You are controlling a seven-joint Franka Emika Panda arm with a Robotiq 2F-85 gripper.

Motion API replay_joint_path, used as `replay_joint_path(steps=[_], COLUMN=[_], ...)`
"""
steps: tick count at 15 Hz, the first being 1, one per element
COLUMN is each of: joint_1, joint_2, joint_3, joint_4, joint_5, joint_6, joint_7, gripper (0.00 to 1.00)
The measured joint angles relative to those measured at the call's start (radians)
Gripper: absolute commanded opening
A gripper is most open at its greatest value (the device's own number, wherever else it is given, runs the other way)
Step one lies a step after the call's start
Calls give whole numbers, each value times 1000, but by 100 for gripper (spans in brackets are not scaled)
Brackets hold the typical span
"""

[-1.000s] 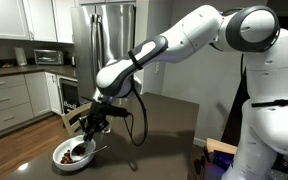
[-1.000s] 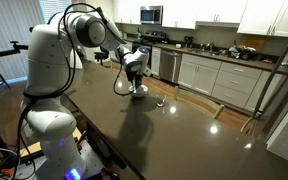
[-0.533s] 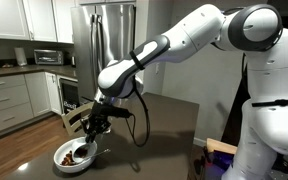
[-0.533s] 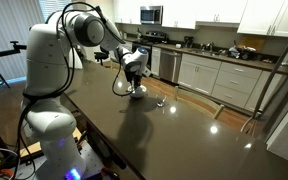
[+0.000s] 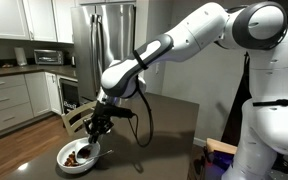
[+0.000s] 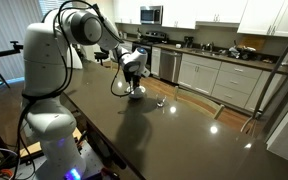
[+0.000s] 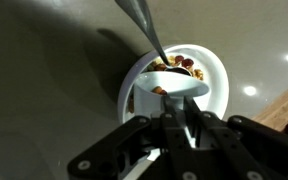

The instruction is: Slide the white mug to the right, pour the contents in the white mug into the bowl

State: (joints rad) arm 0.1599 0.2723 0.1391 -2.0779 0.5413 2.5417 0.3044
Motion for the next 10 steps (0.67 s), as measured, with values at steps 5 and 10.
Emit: replay_joint_path(steps=[5,10], joint_1=[0,2], joint_2=[-32,-56], joint_3=[3,17], joint_4=[-23,-26], joint_5=[0,-1], joint_6=[9,24], joint_7=[0,0], gripper=[7,7])
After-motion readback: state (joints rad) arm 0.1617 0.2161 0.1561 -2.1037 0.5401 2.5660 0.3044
